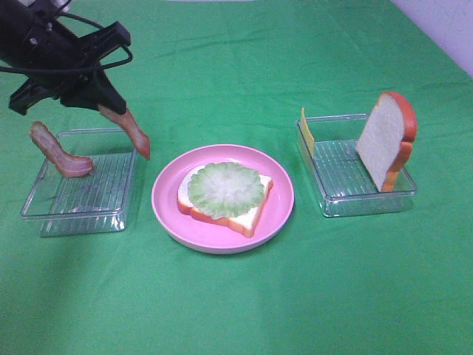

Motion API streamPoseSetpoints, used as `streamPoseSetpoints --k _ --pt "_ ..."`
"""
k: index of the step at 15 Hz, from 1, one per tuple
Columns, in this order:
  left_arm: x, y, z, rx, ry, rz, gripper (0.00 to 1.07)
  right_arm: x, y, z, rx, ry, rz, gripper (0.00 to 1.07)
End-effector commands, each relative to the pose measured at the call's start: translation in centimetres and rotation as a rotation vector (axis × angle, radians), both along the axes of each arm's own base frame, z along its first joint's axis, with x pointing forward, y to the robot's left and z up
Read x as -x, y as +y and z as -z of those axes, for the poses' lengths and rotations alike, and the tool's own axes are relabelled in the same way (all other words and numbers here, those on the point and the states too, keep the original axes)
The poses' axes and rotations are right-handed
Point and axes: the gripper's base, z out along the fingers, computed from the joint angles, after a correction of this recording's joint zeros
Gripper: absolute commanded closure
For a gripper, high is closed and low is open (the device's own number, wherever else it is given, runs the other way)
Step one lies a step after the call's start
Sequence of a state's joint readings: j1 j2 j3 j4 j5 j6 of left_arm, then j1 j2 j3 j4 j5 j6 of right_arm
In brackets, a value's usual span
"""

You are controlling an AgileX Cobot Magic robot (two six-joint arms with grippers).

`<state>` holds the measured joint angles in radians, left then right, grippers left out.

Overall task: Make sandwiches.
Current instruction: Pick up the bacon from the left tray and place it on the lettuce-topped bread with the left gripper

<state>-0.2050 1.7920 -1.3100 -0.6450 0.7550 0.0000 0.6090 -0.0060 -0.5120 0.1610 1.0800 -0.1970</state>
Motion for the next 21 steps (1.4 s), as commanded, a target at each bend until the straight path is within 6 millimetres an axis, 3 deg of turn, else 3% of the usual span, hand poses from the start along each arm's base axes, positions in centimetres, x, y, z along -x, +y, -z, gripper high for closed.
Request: streamPoseSetpoints --k 1,5,8,9,12,17,21 --pt "-0.6 -2.4 0.2 0.156 -0.057 0.046 1.07 0.0 -0.1 0.1 0.001 -0.020 -0.002 0.31" --pt "-1.1 -7.1 4.5 0.340 0.004 0.120 1.07 0.0 -0.1 0.1 0.001 -0.020 -0.002 0.31" --pt "-0.4 -10.8 8.7 0.398 0.051 0.210 1.07 0.0 -0.1 0.1 0.001 -0.020 -0.002 0.31" --pt "-0.3 -11.1 9.8 0.391 0.064 0.224 1.07 0.0 -0.1 0.1 0.001 -0.020 -0.002 0.31" --pt "-0.3 -10.6 11.5 0.334 0.079 0.270 1.07 0.0 -0.1 0.1 0.001 -0.020 -0.002 0.31" --pt "-1.7 -7.3 11.4 0.303 0.066 0.242 1.07 0.0 -0.1 0.1 0.001 -0.020 -0.002 0.31" --pt "-2.0 -6.6 11.4 0.203 0.036 0.222 1.07 0.0 -0.1 0.1 0.001 -0.020 -0.002 0.31"
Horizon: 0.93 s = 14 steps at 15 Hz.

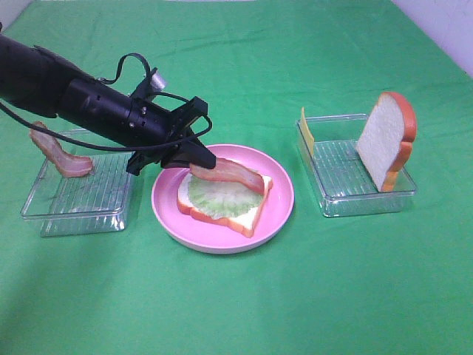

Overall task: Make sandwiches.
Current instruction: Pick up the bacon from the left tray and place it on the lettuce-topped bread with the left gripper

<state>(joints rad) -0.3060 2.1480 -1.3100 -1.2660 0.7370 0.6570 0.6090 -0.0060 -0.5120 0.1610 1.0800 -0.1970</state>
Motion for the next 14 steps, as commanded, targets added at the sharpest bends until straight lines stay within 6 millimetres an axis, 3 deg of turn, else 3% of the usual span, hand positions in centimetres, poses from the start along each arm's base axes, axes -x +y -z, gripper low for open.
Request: streamPoseSetpoints --k 1,3,5,7,8,10,14 --pt "-0.1 0.4 -0.4 -0.051 -0.007 -0.017 1.07 0.0 -0.1 0.1 0.000 -0.019 -0.001 0.31" --pt "-0.3 0.9 -1.3 -0.122 -0.043 -0.032 1.07 0.0 -0.1 0.1 0.000 -0.019 -0.001 0.31" --pt "-0.4 0.8 -2.0 -0.125 -0.055 -0.008 0.98 0.0 -0.1 0.1 0.000 -0.019 -0.001 0.31" --pt "-0.2 0.6 -2.0 -0.122 -0.051 0.002 0.76 0.0 -0.1 0.1 0.000 -0.019 -0.001 0.31" --pt "-0.1 0.3 -2.0 -0.114 -0.038 0.004 0.57 0.0 -0.1 0.1 0.000 -0.019 -0.001 0.31" --pt "0.0 0.3 -2.0 -0.110 -0.028 -0.004 0.39 0.0 -0.1 0.1 0.000 -0.019 -0.001 0.31" --pt "0.2 0.6 -4.0 -0.145 -0.100 0.033 0.36 0.0 -0.1 0.1 0.000 -0.018 -0.001 0.31"
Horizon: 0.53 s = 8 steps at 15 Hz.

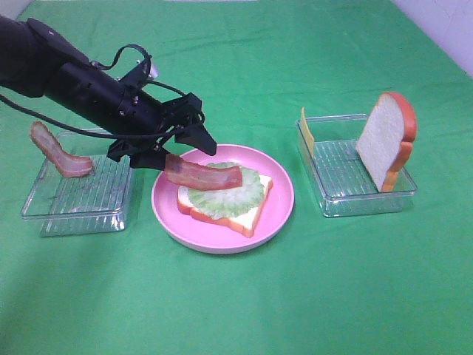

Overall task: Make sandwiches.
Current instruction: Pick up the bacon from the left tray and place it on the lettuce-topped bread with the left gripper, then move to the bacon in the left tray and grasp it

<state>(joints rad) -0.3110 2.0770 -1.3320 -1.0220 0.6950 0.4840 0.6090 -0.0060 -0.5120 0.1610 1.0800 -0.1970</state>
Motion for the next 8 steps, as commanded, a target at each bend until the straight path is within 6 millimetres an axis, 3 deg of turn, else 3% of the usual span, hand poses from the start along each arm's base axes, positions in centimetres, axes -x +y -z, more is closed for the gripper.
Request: streamPoseSetpoints --k 1,5,8 --pt "0.2 0.3 -2.7 -0.036 -0.097 0.024 0.36 0.0 -0.1 0.1 0.000 -0.019 0.000 0.31" --pt "0.4 1.5 -5.4 -0.143 -0.155 -0.038 0.36 0.0 -0.1 0.1 0.000 -0.019 0.000 0.31" --pt "0.4 3.1 -7.1 -0.333 -0.059 -0.126 0.36 0.0 -0.1 0.1 0.000 -0.018 0.001 0.31"
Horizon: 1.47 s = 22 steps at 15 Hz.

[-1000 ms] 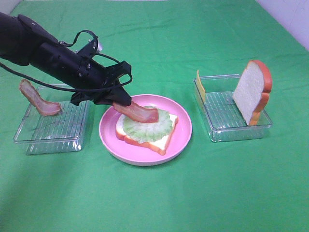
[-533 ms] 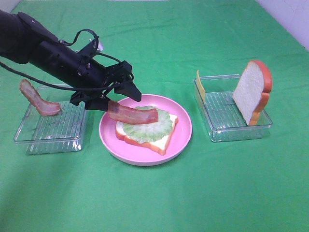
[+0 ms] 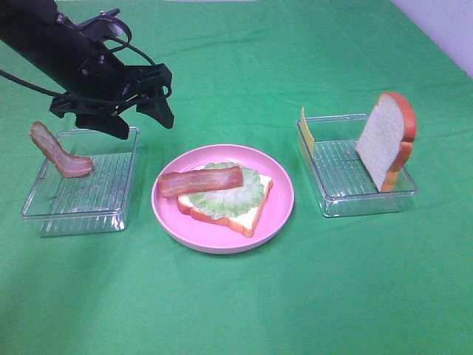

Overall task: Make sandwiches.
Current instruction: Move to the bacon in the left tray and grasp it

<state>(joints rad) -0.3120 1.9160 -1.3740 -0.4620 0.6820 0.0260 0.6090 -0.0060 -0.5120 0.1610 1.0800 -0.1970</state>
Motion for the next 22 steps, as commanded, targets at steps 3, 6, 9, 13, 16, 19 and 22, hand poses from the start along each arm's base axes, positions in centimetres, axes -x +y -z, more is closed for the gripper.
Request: streamPoseSetpoints --k 3,6,9,13,16,19,22 --pt "-0.7 2.2 -3.4 -0.263 0.059 -0.131 0.36 0.0 -0.1 0.1 0.000 -0.019 0.001 0.31" --pt "-1.4 4.2 -4.8 -0.388 0.040 -0.217 0.36 0.0 -0.1 0.1 0.000 -0.019 0.001 0.31" --pt "-2.3 7.2 -4.4 -0.386 0.065 -0.290 0.36 0.0 -0.1 0.1 0.000 -0.019 0.001 0.31" --pt "-3.6 10.0 -1.4 -0.413 0.140 -0.327 0.36 0.0 -0.1 0.1 0.000 -0.018 0.002 0.31" --pt "-4.3 10.8 0.2 -0.412 0.152 -0.341 0.37 0.0 -0.1 0.1 0.000 -0.018 0.002 0.31" --pt "-5.0 10.8 1.7 -0.403 0.151 -0.337 0.37 0.0 -0.1 0.1 0.000 -0.019 0.001 0.31" --pt "-5.1 10.7 2.7 -0.410 0.166 -0.316 0.37 0.0 -0.1 0.1 0.000 -0.019 0.001 0.31"
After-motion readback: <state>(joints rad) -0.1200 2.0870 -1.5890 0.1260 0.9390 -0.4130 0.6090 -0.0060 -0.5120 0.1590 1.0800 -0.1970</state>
